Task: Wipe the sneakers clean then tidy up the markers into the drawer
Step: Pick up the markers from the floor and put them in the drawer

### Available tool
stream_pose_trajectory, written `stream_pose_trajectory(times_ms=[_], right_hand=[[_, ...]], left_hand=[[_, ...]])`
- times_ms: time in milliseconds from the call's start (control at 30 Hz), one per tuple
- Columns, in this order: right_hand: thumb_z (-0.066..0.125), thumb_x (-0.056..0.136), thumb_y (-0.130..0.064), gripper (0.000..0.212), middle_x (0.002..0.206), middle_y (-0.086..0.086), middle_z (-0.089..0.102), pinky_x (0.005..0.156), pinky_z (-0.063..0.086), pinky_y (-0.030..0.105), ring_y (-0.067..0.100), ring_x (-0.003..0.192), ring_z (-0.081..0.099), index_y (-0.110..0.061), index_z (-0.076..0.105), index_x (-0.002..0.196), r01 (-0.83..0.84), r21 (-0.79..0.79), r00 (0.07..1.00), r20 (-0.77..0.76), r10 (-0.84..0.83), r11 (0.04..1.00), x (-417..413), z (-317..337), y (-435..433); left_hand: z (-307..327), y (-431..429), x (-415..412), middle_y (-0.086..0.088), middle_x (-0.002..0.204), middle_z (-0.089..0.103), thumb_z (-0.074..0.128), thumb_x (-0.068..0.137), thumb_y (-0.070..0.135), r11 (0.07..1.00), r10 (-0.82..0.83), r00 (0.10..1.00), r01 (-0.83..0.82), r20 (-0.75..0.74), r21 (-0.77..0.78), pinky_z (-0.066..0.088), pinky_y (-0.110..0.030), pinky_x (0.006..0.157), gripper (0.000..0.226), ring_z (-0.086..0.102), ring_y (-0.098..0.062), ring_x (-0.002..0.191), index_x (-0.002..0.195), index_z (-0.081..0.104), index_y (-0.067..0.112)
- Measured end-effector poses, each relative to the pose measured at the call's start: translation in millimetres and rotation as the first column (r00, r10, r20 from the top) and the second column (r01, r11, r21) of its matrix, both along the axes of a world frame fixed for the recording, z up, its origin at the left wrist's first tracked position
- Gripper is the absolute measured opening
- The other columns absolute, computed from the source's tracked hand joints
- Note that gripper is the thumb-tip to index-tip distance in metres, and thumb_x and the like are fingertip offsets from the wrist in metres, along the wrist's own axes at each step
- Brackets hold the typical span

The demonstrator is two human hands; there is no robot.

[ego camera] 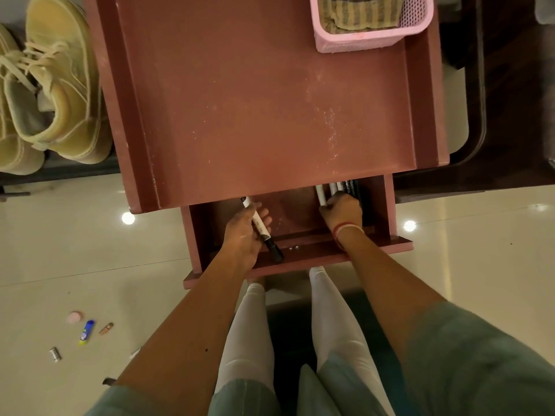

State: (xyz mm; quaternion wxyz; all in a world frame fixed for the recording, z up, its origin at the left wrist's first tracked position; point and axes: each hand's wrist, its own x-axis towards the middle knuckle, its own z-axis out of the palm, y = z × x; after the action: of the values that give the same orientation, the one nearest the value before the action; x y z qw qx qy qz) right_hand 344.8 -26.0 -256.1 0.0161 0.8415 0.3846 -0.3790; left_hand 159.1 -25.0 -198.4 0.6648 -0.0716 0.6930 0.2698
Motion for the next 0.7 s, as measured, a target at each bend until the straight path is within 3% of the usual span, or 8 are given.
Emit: stream_pose_trajectory(times_ms=[133,233,333,400,567,700], right_hand=[[0.070,0.082,-0.023,0.025,0.100,0.019,0.068,0.079,0.052,0.035,0.034,0.093,0.065,-0.001,0.066,0.094,0.033,-0.026,0.999,0.020,-0.033,0.999,9.0,-7.0,5.9],[0.070,0.082,-0.031,0.029,0.094,0.015,0.068,0.076,0.050,0.031,0.032,0.090,0.064,-0.003,0.066,0.091,0.035,0.035,0.999,-0.036,-0.033,0.999,0.0,13.5,4.8],[0.069,0.083,-0.034,0.033,0.090,0.003,0.064,0.082,0.047,0.026,0.017,0.086,0.061,-0.005,0.066,0.096,0.138,0.019,0.930,-0.348,-0.123,0.990,-25.9,56.0,-10.3],[0.070,0.081,-0.033,0.031,0.091,-0.002,0.065,0.084,0.051,0.026,0.010,0.085,0.061,-0.010,0.067,0.101,0.066,-0.025,0.867,-0.493,-0.069,0.998,-44.0,75.2,-26.6],[0.069,0.084,-0.024,0.014,0.083,-0.003,0.065,0.075,0.052,0.023,0.009,0.076,0.061,-0.013,0.069,0.093,-0.045,0.082,0.911,-0.406,0.075,0.996,-59.3,73.8,-44.4],[0.066,0.086,-0.026,0.021,0.086,0.007,0.069,0.075,0.047,0.024,0.017,0.078,0.062,-0.008,0.071,0.094,0.036,0.046,0.968,-0.248,-0.023,0.998,-41.8,56.9,-30.9]], left_hand=[[0.6,5.4,1.1,-0.003,0.088,0.063,0.041,0.098,0.021,0.999,0.048,0.998,-0.048,0.030,-0.001,0.048,-0.028,0.075,0.026,0.061,-0.015,0.081,0.087,0.063,0.013],[2.2,8.0,2.1,-0.005,0.092,0.065,0.044,0.098,0.014,1.000,0.020,0.999,-0.020,0.034,0.003,0.050,-0.029,0.069,0.019,0.063,-0.017,0.086,0.092,0.062,0.012],[4.9,8.2,3.4,-0.008,0.099,0.066,0.051,0.095,0.007,0.999,-0.031,0.999,0.030,0.030,0.020,0.051,-0.029,0.067,0.011,0.065,-0.018,0.092,0.099,0.061,0.010],[7.9,7.4,6.0,-0.010,0.102,0.067,0.056,0.093,0.006,0.998,-0.041,0.999,0.039,0.035,0.042,0.054,-0.031,0.073,0.012,0.066,-0.018,0.093,0.103,0.060,0.007],[10.8,6.0,13.2,-0.008,0.098,0.068,0.064,0.088,0.008,0.991,-0.119,0.993,0.118,0.015,0.062,0.053,-0.039,0.089,0.011,0.064,-0.020,0.099,0.098,0.062,0.008],[9.5,4.8,9.4,-0.005,0.123,0.061,0.062,0.090,0.021,0.987,-0.148,0.987,0.151,-0.062,0.048,0.044,-0.039,0.100,0.020,0.057,-0.020,0.116,0.110,0.060,0.016]])
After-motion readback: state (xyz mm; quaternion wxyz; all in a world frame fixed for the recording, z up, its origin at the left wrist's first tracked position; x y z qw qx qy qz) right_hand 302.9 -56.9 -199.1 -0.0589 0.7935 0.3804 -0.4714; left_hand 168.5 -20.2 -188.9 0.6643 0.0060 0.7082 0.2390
